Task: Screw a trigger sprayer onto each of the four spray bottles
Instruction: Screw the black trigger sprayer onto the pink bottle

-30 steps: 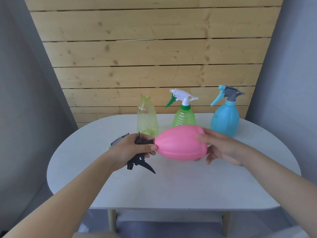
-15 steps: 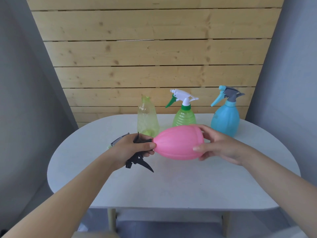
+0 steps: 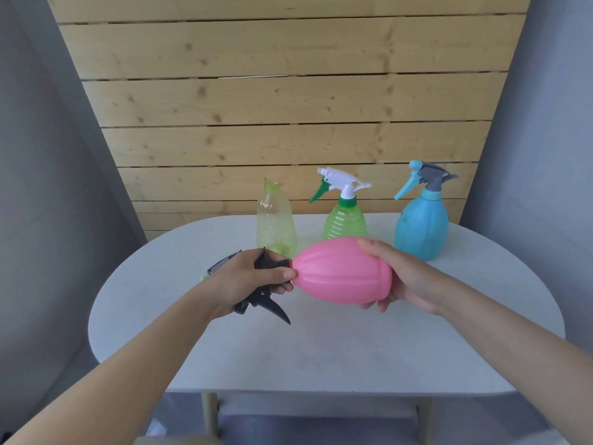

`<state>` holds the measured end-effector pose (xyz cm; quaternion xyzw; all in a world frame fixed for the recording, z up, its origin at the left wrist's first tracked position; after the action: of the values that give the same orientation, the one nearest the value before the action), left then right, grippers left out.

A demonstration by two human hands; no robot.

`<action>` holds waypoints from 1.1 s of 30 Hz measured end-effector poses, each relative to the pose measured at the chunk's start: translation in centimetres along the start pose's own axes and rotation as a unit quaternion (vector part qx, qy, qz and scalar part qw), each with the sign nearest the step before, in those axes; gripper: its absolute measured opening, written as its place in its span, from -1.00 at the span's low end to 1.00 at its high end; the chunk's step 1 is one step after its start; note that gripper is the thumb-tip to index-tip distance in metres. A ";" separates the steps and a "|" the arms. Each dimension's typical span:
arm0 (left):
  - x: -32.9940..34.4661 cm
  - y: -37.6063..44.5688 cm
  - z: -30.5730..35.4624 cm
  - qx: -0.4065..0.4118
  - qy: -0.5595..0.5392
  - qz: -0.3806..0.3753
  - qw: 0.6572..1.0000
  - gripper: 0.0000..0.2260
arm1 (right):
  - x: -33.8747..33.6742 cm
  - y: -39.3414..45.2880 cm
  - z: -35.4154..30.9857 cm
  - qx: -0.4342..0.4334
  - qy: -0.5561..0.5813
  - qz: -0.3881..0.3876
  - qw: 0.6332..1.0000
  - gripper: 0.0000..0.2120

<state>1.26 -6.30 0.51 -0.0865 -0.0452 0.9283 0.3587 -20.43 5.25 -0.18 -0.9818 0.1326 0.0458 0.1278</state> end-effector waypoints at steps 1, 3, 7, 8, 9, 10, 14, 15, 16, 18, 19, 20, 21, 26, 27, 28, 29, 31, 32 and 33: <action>0.0 0.0 0.0 0.004 0.006 0.002 1.000 -0.59 | 0.0 0.0 0.1 0.013 0.003 -0.003 1.000 -0.43; 0.0 -0.1 0.1 0.014 0.014 0.006 1.000 -0.59 | 0.0 0.0 0.2 0.039 0.005 -0.006 0.999 -0.39; 0.1 -0.1 0.5 0.041 0.054 0.020 0.997 -0.56 | -0.2 0.0 0.0 0.070 0.008 -0.011 0.997 -0.35; 0.1 0.0 0.5 0.048 0.067 0.023 0.996 -0.59 | -0.2 0.0 -0.1 0.076 0.009 -0.016 0.997 -0.34; 0.2 0.0 0.6 0.055 0.078 0.026 0.995 -0.63 | -0.3 0.0 -0.2 0.082 0.012 -0.021 0.996 -0.34; 0.2 0.0 0.6 0.064 0.085 0.029 0.994 -0.67 | -0.3 0.0 -0.2 0.089 0.016 -0.025 0.996 -0.34; 0.0 0.0 1.1 0.091 0.100 0.032 0.990 -0.76 | -0.2 -0.1 0.0 0.087 0.051 -0.024 0.995 -0.43; -0.1 0.0 1.2 0.087 0.102 0.031 0.990 -0.75 | -0.3 -0.1 0.0 0.059 0.030 0.003 0.998 -0.46; -0.2 0.1 1.2 0.083 0.113 0.032 0.990 -0.75 | -0.4 -0.1 -0.1 0.014 -0.018 0.040 0.999 -0.48; -0.1 0.3 1.4 0.085 0.152 0.038 0.984 -0.74 | -0.4 -0.4 -0.9 -0.102 -0.138 0.086 0.981 -0.40; 0.2 0.4 1.5 0.090 0.167 0.036 0.981 -0.75 | -0.2 -0.6 -1.4 -0.147 -0.191 0.081 0.967 -0.34; 0.5 0.6 1.8 0.096 0.173 0.032 0.980 -0.76 | 0.3 -0.8 -1.6 -0.172 -0.240 0.068 0.953 -0.30; 0.9 0.8 2.1 0.103 0.173 0.028 0.979 -0.77 | 0.8 -0.9 -1.7 -0.186 -0.294 0.057 0.936 -0.25; 1.7 1.6 3.6 0.122 0.154 0.028 0.980 -0.78 | 2.4 -0.3 -1.9 -0.214 -0.416 0.099 0.878 -0.17; 1.4 1.7 4.0 0.133 0.151 0.055 0.978 -0.79 | 2.3 0.0 -2.0 -0.208 -0.406 0.118 0.882 -0.20; 1.0 1.9 4.2 0.145 0.148 0.100 0.973 -0.78 | 2.1 0.2 -2.0 -0.197 -0.394 0.134 0.888 -0.21; 0.4 2.2 4.3 0.146 0.138 0.163 0.966 -0.75 | 1.9 0.5 -2.0 -0.183 -0.377 0.148 0.896 -0.22; -0.8 2.8 4.0 0.120 0.085 0.308 0.940 -0.75 | 1.7 1.0 -1.8 -0.158 -0.331 0.169 0.915 -0.26; -1.3 3.2 3.6 0.107 0.057 0.364 0.923 -0.79 | 1.8 1.3 -1.8 -0.153 -0.307 0.179 0.922 -0.28; -1.7 3.6 3.2 0.093 0.035 0.397 0.912 -0.81 | 2.0 1.5 -1.7 -0.150 -0.284 0.191 0.928 -0.29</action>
<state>-0.52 -10.21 3.36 -0.0960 0.0922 0.9906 -0.0318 -18.79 2.85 0.85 -0.8916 0.2677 0.3653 0.0003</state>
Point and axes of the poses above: each hand's wrist, its own y-axis towards the middle knuckle, its own x-axis out of the palm, z = x × y, the point moved 3 cm from there along y, towards the middle knuckle, and after that the axes turned 9 degrees about z, right-handed, at the moved point
